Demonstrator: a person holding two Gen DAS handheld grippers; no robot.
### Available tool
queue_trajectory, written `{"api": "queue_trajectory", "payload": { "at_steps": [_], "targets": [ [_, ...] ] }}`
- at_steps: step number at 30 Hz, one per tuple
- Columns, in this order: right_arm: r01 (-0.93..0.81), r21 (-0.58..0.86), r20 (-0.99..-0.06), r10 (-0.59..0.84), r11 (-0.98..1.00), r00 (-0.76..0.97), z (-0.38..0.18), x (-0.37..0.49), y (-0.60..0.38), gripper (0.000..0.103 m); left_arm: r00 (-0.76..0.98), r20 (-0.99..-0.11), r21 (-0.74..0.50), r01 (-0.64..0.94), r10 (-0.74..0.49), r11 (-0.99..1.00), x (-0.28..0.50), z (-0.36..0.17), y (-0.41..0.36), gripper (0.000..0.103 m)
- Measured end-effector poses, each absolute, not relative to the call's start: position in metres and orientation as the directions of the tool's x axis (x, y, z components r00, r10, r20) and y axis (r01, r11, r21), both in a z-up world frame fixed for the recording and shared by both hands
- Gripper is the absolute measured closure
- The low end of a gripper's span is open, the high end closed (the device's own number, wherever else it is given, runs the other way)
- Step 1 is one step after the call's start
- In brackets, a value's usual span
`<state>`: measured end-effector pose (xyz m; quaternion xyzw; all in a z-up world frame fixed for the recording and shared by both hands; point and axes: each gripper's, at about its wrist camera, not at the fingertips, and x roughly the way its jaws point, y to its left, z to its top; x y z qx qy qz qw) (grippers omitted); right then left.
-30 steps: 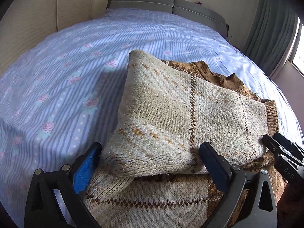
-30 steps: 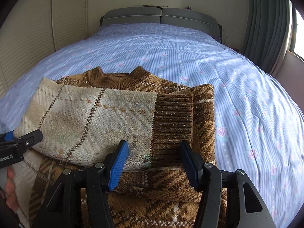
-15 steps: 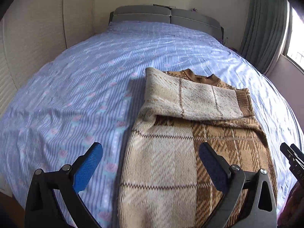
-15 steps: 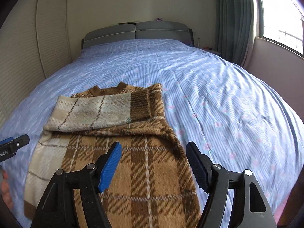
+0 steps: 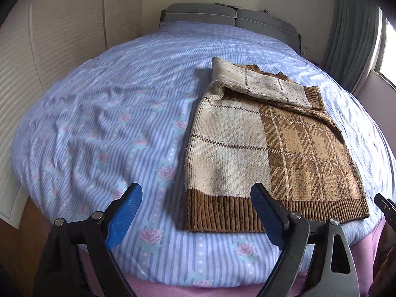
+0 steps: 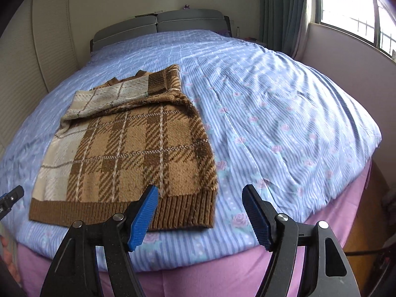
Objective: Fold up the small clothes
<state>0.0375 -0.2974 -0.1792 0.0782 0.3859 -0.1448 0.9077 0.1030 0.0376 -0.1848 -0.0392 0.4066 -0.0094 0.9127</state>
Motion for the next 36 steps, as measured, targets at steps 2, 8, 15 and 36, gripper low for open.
{"api": "queue_trajectory", "payload": {
  "at_steps": [2,8,15,36],
  "targets": [
    [0.333,0.036,-0.741,-0.198,0.942,0.641,-0.187,0.036,-0.299,0.032,0.661,-0.748,-0.099,-0.013,-0.066,0.995,0.103,-0.191,0.039,0.020],
    [0.344,0.041,-0.753,-0.198,0.938,0.628,-0.198,0.036,-0.304,0.032,0.633,-0.771,-0.104,-0.016,-0.071,0.994,0.103,-0.210,0.037,0.026],
    [0.377,0.084,-0.781,-0.174,0.922,0.599,-0.208,0.042,-0.317,0.046,0.601,-0.795,-0.110,-0.013,-0.080,0.994,0.106,-0.224,0.033,0.037],
    [0.299,0.277,-0.777,0.030,0.913,0.629,-0.217,0.048,-0.319,0.092,0.604,-0.788,-0.127,0.022,-0.115,0.992,0.103,-0.217,0.031,0.092]
  ]
}}
